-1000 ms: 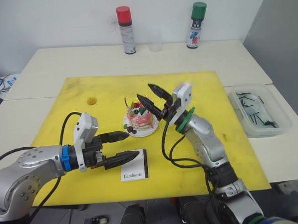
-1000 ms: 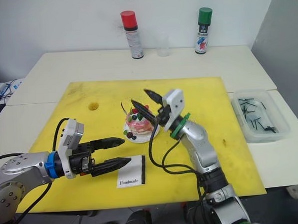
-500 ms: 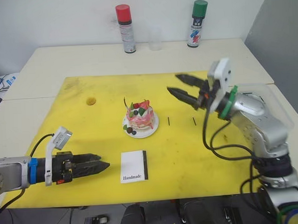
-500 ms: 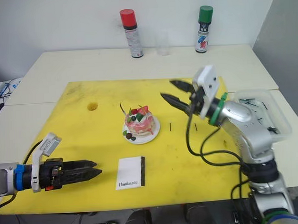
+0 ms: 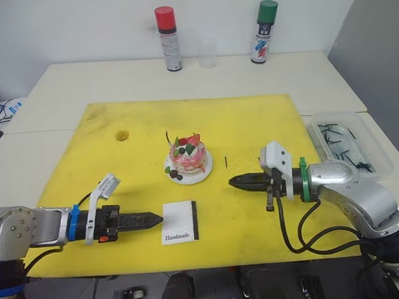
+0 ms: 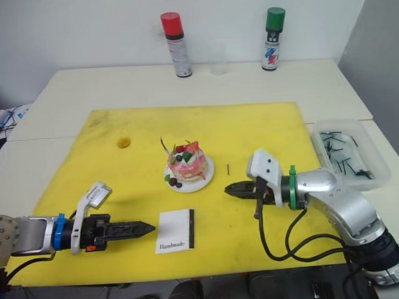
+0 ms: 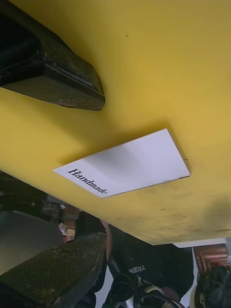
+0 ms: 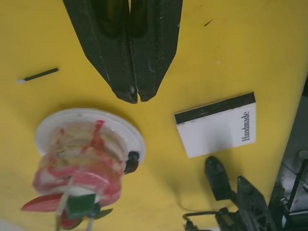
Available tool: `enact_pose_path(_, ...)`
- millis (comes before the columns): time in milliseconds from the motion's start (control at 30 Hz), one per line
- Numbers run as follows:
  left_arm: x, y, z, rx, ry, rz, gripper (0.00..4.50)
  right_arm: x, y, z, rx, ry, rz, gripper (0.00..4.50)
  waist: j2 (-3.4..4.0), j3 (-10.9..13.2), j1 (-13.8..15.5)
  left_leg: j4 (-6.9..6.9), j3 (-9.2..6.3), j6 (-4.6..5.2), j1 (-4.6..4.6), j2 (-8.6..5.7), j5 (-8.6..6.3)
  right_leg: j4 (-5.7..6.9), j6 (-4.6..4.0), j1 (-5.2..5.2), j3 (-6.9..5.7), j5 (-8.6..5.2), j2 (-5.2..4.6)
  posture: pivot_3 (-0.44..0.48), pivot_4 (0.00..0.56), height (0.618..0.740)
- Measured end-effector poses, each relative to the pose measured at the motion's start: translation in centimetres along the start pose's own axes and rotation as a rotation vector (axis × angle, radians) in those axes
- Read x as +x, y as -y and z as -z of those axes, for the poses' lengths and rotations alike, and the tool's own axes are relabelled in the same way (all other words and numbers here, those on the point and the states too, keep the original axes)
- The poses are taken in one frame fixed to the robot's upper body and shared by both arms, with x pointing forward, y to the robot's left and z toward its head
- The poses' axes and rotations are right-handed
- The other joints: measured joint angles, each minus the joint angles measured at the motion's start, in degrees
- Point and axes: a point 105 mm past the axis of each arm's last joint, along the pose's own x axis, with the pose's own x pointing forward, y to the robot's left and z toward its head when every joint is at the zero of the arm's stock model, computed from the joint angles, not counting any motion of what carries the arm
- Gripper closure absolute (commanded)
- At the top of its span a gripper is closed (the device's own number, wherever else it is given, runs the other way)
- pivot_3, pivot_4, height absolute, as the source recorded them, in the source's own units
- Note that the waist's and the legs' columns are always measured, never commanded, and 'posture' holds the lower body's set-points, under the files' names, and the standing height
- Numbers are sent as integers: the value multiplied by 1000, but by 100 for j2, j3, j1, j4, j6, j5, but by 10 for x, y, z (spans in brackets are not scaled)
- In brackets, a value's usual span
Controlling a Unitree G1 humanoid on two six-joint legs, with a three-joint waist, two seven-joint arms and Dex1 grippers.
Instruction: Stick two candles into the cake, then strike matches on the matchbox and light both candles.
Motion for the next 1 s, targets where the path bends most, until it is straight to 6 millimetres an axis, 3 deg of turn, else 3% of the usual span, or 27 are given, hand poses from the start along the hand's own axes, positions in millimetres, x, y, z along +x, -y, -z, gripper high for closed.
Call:
enact_pose_path(600,18,17,12,-36,-46,88,0,27,-31,25,34,-120,-155,4467,-4,-2,32,0,-6,-1,1,1,0,1,0,0,-2,0,0,0,150,740)
enact_pose_path(1000,31,11,6,-68,33,94,0,54,-31,34,27,-184,-214,4467,-7,-5,125,42,-10,-2,4,-2,1,2,15,21,-3,9,-2,0,150,740)
